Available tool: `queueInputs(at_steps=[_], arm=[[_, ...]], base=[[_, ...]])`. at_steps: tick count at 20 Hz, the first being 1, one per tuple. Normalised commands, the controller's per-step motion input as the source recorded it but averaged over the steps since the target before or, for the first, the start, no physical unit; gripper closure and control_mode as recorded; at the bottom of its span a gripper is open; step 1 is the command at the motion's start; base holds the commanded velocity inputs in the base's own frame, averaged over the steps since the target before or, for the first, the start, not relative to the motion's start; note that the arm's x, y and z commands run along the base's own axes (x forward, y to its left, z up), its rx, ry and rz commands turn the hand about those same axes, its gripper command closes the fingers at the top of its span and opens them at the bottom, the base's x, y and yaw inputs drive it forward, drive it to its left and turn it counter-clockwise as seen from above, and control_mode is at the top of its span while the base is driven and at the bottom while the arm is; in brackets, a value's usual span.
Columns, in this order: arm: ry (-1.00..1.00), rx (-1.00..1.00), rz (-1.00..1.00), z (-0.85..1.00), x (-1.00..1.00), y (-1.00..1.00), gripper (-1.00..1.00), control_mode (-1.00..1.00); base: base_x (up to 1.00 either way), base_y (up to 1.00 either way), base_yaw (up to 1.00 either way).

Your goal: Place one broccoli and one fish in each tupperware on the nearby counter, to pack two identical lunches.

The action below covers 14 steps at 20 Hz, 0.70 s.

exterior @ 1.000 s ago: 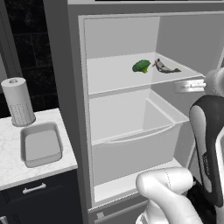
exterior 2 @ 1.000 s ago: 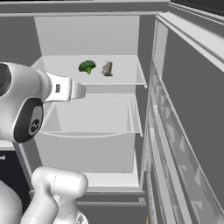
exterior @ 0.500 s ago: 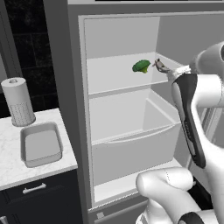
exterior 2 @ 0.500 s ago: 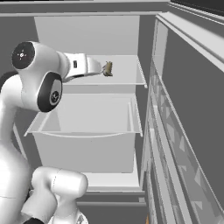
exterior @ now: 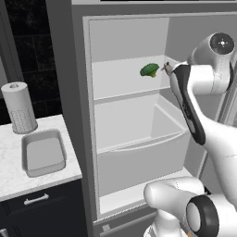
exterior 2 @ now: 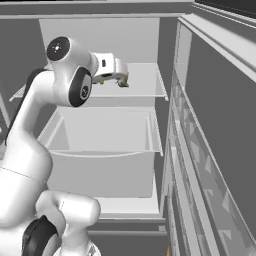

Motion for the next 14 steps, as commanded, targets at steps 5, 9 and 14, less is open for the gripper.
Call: queueInputs(at_steps=[5,9,14], arm=[[0.00,-0.02,0.00,-0.30,0.61,-0.02,-1.00,-1.00],[0.03,0.00,0.00,0.00,0.64,-0.11,-1.00,-1.00],[0.13,0.00,0.01,-0.04,0.53,-0.04,-1.00,-1.00]], base=[[0.00,0.00,0.00],[0.00,0.00,0.00],[0.00,0.00,0.00]])
